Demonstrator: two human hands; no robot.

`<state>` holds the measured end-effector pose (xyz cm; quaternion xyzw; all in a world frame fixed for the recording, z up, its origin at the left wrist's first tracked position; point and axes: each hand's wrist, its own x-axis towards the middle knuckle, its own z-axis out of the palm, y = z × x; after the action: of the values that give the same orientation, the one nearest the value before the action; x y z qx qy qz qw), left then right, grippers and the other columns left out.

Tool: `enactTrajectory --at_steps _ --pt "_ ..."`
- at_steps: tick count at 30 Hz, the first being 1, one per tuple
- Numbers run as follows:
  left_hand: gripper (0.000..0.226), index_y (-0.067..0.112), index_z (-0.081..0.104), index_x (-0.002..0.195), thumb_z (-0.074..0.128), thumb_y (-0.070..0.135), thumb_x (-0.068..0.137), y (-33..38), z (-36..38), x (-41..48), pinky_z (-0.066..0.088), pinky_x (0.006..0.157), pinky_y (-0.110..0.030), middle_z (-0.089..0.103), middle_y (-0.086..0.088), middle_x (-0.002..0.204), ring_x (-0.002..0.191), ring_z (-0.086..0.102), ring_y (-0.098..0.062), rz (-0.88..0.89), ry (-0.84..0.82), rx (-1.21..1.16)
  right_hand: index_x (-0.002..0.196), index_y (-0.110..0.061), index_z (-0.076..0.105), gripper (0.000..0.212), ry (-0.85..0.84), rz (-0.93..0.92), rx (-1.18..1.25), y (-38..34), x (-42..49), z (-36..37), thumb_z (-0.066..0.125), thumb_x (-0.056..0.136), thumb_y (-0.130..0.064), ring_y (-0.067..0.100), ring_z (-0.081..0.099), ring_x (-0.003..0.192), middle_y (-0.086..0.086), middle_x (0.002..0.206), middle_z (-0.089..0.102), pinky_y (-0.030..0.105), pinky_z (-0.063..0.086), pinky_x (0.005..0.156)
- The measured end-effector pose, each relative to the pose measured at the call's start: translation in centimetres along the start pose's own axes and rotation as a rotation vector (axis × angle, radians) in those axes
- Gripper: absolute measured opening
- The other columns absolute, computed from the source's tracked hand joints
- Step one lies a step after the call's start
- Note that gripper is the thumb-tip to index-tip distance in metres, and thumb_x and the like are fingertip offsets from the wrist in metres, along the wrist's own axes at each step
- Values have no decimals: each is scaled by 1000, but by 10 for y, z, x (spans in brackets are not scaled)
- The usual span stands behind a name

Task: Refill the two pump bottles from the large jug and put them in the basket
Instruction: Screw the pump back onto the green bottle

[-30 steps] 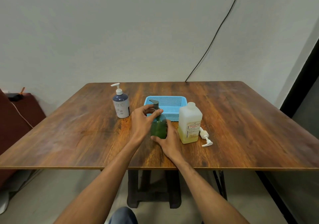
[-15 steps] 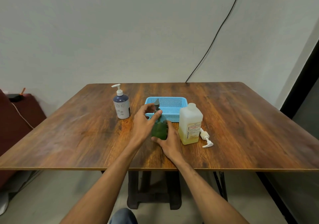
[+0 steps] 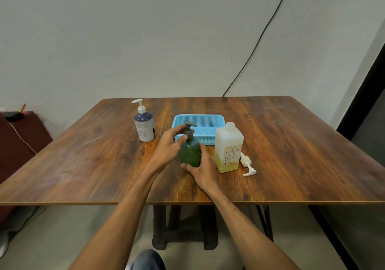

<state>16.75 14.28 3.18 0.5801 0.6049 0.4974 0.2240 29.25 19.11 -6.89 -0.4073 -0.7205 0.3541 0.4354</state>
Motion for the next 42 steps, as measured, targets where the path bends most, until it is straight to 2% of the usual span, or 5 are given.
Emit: enactTrajectory --at_steps 8,15,22,38,42 --pt "33 15 69 107 84 28 80 2 26 -5 56 83 -19 70 12 103 97 67 -4 93 330 35 149 -33 35 91 -22 48 12 1 -2 0 88 75 -27 1 42 132 -11 146 50 4 31 95" --pt "31 22 62 130 59 15 100 -2 4 -3 50 104 -28 69 8 127 122 62 -4 -18 -19 -202 146 -33 39 88 -20 7 9 -1 -1 -1 89 74 -29 1 44 129 -11 144 52 17 38 102" --pt "35 11 69 111 83 22 81 -8 20 -5 56 86 -19 73 4 106 97 68 0 90 353 -62 145 -34 39 88 -14 10 30 1 0 -1 89 73 -27 6 46 132 -11 144 52 25 42 108" --pt "29 11 71 122 71 13 92 -2 16 -1 54 102 -40 73 1 120 113 67 -9 23 187 -128 144 -40 38 89 -17 8 75 0 -1 -1 90 72 -27 3 47 132 -17 142 53 26 46 107" --pt "32 23 62 130 56 11 102 -8 7 -5 53 97 -23 68 5 130 120 63 -4 21 37 -241 144 -41 38 88 -21 3 74 -1 -1 -2 89 73 -29 -3 44 130 -22 140 50 24 42 107"
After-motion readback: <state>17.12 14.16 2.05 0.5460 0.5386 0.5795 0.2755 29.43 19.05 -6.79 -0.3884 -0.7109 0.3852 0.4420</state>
